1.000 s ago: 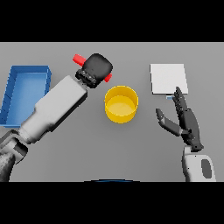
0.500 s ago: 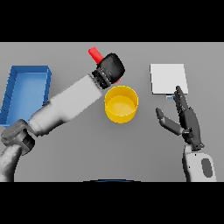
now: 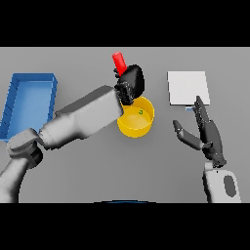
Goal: Pick up the red beaker and tilt it to pour out 1 green nut into yellow bowl. Pick up the yellow bowl and place it on the metallic measuring scale.
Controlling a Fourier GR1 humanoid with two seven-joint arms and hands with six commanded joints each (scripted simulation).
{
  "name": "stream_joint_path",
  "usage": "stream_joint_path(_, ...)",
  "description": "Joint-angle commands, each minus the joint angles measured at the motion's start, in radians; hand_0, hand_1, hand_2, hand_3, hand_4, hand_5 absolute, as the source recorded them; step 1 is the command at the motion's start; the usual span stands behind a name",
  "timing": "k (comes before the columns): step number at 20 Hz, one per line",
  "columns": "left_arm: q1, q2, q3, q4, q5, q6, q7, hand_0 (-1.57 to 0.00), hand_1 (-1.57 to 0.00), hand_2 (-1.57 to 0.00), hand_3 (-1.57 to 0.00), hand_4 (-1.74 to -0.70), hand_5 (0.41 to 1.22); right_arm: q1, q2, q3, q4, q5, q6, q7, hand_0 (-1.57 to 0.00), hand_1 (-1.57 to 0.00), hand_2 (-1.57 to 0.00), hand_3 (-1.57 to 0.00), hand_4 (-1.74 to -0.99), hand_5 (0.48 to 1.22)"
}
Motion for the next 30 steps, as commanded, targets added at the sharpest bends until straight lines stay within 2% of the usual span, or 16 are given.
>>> stream_joint_path(1,-0.002,-0.003,-0.008,0.005,-0.008,-0.009,0.001,-1.57,-1.57,-1.57,-1.56,-1.74,1.221,0.019,-0.005,0.001,-0.009,0.004,0.001,-0.013,0.00,0.00,0.00,0.00,-1.283,0.601)
stream_joint_path(3,-0.030,-0.010,-0.025,0.040,-0.029,0.000,-0.017,-1.57,-1.57,-1.57,-1.57,-1.74,1.221,0.025,-0.004,0.006,-0.008,0.020,-0.007,-0.031,0.00,0.00,0.00,0.00,-1.277,0.598)
stream_joint_path(4,-0.038,-0.011,-0.037,0.044,-0.042,0.001,-0.019,-1.57,-1.57,-1.57,-1.57,-1.74,1.221,0.007,-0.004,0.002,0.003,0.023,-0.015,-0.011,0.00,0.00,0.00,0.00,-1.274,0.592)
stream_joint_path(6,-0.054,-0.011,-0.050,0.046,-0.054,-0.016,-0.036,-1.57,-1.57,-1.57,-1.57,-1.74,1.221,0.032,-0.003,0.006,-0.011,0.018,-0.007,-0.034,0.00,0.00,0.00,0.00,-1.264,0.588)
stream_joint_path(9,-0.072,-0.026,-0.055,0.083,-0.073,0.012,-0.033,-1.57,-1.57,-1.57,-1.57,-1.74,1.221,0.019,0.003,0.011,-0.002,0.039,-0.025,-0.012,0.00,0.00,0.00,0.00,-1.238,0.584)
stream_joint_path(11,-0.087,-0.013,-0.044,0.072,-0.077,0.018,-0.028,-1.57,-1.57,-1.57,-1.57,-1.74,1.221,0.015,-0.002,0.007,0.001,0.025,-0.011,-0.016,0.00,0.00,0.00,0.00,-1.233,0.585)
stream_joint_path(13,-0.131,0.016,-0.012,0.069,-0.067,0.030,-0.037,-1.57,-1.57,-1.57,-1.57,-1.74,1.159,0.020,0.005,0.009,0.000,0.028,-0.017,-0.027,0.00,0.00,0.00,0.00,-1.222,0.590)
stream_joint_path(14,-0.152,0.021,0.000,0.078,-0.070,0.044,-0.026,-1.57,-1.57,-1.57,-1.57,-1.74,1.171,0.031,0.008,0.013,-0.015,0.023,-0.012,-0.050,0.00,0.00,0.00,0.00,-1.219,0.595)
stream_joint_path(15,-0.177,0.034,0.026,0.086,-0.064,0.066,-0.026,-1.57,-1.39,-1.38,-1.57,-1.69,1.181,0.023,-0.004,0.006,-0.006,0.020,-0.007,-0.052,0.00,0.00,0.00,0.00,-1.219,0.601)
stream_joint_path(16,-0.196,0.039,0.042,0.092,-0.063,0.104,-0.025,-1.57,-1.27,-1.25,-1.57,-1.64,1.189,0.006,-0.004,0.004,-0.018,0.009,-0.003,-0.033,0.00,0.00,0.00,0.00,-1.222,0.609)
stream_joint_path(17,-0.246,0.055,0.072,0.118,-0.061,0.113,-0.012,-1.57,-1.33,-1.32,-1.36,-1.66,1.196,0.004,-0.003,0.003,-0.007,0.001,0.004,-0.036,0.00,0.00,0.00,0.00,-1.224,0.615)
stream_joint_path(18,-0.281,0.067,0.098,0.149,-0.052,0.136,-0.019,-1.57,-1.38,-1.37,-1.21,-1.68,1.201,0.000,0.002,0.003,-0.004,-0.004,0.006,-0.030,0.00,0.00,0.00,0.00,-1.231,0.620)
stream_joint_path(19,-0.320,0.091,0.124,0.171,-0.042,0.163,-0.045,-1.57,-1.42,-1.41,-1.28,-1.63,1.205,0.008,-0.003,0.004,-0.006,0.001,0.007,-0.042,0.00,0.00,0.00,0.00,-1.241,0.626)
stream_joint_path(23,-0.448,0.142,0.284,0.302,0.025,0.154,0.017,-1.57,-1.51,-1.50,-1.45,-1.54,1.214,0.001,-0.006,0.009,-0.008,-0.001,0.014,-0.039,0.00,0.00,0.00,0.00,-1.274,0.642)
stream_joint_path(27,-0.445,0.273,0.592,0.467,0.255,0.178,0.140,-1.57,-1.55,-1.54,-1.45,-1.66,1.218,0.000,-0.028,0.011,-0.008,0.002,0.027,-0.055,0.00,0.00,0.00,0.00,-1.306,0.651)
stream_joint_path(30,-0.396,0.328,0.718,0.513,0.361,0.260,0.209,-1.57,-1.56,-1.56,-1.39,-1.70,1.220,-0.009,-0.032,0.018,0.008,0.018,0.026,-0.074,0.00,0.00,0.00,0.00,-1.307,0.651)
